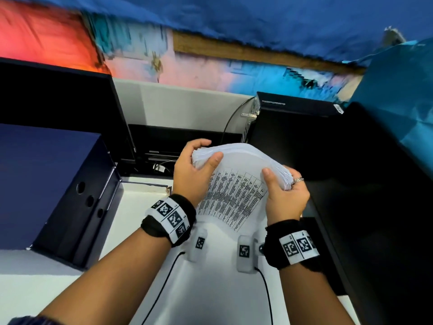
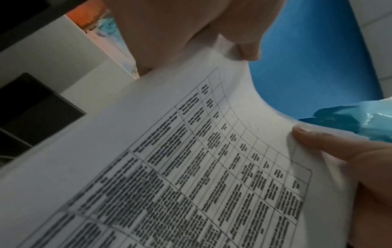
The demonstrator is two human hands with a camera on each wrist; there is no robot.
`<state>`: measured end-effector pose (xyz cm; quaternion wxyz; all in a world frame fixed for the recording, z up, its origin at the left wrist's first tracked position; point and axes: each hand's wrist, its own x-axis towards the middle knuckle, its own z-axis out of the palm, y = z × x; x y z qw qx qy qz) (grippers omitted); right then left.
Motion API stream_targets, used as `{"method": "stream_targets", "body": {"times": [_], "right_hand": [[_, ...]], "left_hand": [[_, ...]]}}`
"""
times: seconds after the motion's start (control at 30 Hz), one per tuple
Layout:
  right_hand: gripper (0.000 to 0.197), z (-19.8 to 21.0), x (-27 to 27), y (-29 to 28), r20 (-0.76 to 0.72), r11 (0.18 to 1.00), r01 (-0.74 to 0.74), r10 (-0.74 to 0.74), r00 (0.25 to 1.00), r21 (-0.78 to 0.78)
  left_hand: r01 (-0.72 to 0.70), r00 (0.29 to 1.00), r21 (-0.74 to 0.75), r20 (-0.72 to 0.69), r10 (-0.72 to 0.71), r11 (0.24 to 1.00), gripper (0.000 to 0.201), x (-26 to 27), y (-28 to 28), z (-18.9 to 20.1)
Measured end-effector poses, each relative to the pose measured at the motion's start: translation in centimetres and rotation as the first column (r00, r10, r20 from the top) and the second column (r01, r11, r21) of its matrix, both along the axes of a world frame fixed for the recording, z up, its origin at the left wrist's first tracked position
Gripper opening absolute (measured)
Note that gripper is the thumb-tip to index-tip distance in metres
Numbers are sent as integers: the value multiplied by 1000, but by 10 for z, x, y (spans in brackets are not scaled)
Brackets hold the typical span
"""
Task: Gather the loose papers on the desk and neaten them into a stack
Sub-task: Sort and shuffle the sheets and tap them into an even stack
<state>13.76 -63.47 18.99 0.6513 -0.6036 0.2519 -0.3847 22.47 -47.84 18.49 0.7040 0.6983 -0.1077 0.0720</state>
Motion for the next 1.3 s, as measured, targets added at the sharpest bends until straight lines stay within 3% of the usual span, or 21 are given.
{"method": "stream_targets", "body": {"times": [0.17,0.3,0.57,0.67,0.77,0.93,1.1,1.3], "right_hand": [[20,5,3,0,6,998,41,-41,999,-39],[2,9,12,1,22,991,133,-133,991,-17],[5,7,12,3,1,986,155,-155,988,-62],[4,8,12,4,-21,984,166,-167,986,-63],[10,8,12,3,-27,982,182,-184,983,-49],[15,10,11,5,-17,983,176,-177,984,-62],[12,12,12,7,-13,984,169,-170,985,-54],[13,10,13,5,-7,986,161,-162,987,-37]], "left_hand": [[-41,999,-7,20,41,999,20,9,8,3],[-75,997,-37,11,75,997,11,7,5,5],[-97,995,-95,-6,97,991,15,12,1,10],[-64,996,-30,55,66,997,13,11,-1,11],[-135,991,-50,-18,135,990,20,15,-1,8],[-28,995,33,92,25,999,3,12,0,17],[-116,993,59,13,115,992,9,19,1,17],[-78,996,-49,-53,75,996,12,16,-3,18]]}}
